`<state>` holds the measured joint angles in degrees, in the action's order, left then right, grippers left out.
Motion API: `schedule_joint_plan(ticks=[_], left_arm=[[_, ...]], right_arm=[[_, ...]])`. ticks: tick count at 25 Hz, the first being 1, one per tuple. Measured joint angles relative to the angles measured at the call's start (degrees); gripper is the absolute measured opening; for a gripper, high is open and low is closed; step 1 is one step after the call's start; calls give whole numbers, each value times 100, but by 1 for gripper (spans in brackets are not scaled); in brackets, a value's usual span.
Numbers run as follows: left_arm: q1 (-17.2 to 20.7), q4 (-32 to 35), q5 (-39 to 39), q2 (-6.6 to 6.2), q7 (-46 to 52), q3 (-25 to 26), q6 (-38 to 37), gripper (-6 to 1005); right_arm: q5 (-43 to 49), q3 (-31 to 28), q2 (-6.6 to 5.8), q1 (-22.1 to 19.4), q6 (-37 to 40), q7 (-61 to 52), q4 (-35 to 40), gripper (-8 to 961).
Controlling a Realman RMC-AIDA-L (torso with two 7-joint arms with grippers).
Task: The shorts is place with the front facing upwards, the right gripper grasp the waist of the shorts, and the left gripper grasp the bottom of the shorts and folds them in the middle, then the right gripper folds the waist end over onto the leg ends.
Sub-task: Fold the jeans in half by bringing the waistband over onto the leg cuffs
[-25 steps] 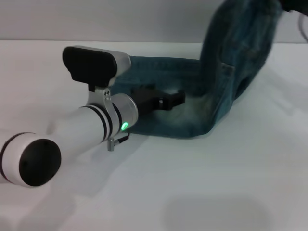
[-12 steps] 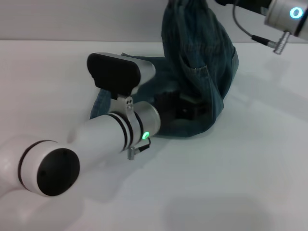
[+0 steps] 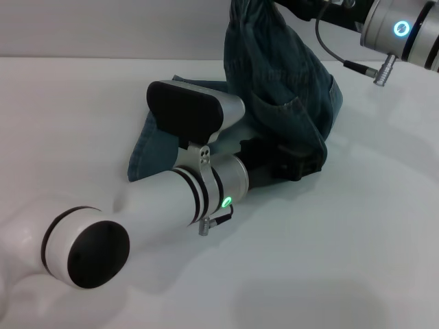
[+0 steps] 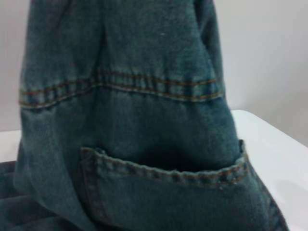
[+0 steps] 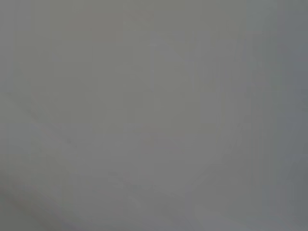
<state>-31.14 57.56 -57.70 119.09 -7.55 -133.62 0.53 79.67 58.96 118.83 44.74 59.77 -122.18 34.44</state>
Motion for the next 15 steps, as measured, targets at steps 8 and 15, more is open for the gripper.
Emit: schedule_joint_plan(ticks=[8,15], left_arm=[[373,61,49,-99,-74,312,50,846],[827,311,61,-115,-579,837,219,845]], right_arm=[[-51,2,8,6,-19,109,-118,17],[-57,-3,9,-20,-75,157,-157,16]])
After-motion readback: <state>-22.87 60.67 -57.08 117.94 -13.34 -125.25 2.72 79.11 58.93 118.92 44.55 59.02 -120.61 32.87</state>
